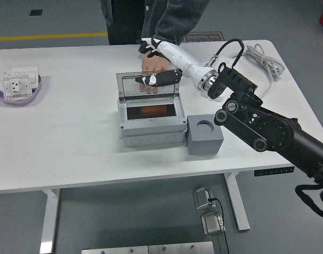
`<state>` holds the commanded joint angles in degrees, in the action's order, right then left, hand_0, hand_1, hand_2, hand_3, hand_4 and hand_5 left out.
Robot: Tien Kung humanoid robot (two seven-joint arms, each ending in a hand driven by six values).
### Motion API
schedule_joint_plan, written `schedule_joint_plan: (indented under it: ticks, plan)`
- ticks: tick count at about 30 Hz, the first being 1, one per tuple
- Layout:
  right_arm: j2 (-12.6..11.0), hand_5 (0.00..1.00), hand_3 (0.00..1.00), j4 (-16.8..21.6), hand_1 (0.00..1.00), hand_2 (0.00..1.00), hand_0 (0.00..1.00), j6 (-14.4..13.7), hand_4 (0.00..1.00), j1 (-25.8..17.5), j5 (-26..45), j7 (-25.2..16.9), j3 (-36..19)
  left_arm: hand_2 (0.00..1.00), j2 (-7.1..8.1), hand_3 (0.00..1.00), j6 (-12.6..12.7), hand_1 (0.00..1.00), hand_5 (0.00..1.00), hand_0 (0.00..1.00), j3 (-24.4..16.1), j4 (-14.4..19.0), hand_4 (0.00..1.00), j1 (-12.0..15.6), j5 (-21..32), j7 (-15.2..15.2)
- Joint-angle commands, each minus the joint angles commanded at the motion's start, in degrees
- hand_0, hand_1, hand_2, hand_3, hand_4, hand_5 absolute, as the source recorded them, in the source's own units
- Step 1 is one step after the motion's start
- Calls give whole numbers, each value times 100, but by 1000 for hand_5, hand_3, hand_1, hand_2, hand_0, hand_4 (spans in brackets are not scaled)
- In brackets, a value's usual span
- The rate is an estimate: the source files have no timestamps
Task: Pick up the cylinder from the cube,place it in the box,flap close box
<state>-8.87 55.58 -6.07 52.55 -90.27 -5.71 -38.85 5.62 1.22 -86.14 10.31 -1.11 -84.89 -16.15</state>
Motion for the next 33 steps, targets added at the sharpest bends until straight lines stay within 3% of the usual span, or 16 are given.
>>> schedule_joint_plan:
  ticks: [7,11,13,18,26,33]
  plan:
    - [457,379,850,-1182,684,744,742,-60,870,284,72,-212,240,686,37,809,-11,686,369,692,-20,0,734,-33,-83,-25]
    - [508,383,848,-1696,681,740,750,-129,874,219,163,-262,422,686,17,809,-14,686,369,692,-40,0,733,-47,-124,-31]
    - [467,383,848,-1728,681,740,750,-162,874,163,151,-241,538,686,-3,809,-15,686,369,692,-44,0,733,-48,-134,-32]
    - [231,386,845,-1270,674,737,749,-225,857,47,35,-130,789,686,-26,809,-18,686,369,692,-25,0,733,-44,-128,-34]
    - [-375,398,842,-150,669,736,749,-283,838,-192,-410,110,1101,686,40,809,-8,685,370,693,29,0,733,-43,-41,-3]
    - [-700,395,840,796,661,733,738,-296,827,-466,-737,272,1244,686,14,809,-7,685,371,693,55,0,733,-14,3,12]
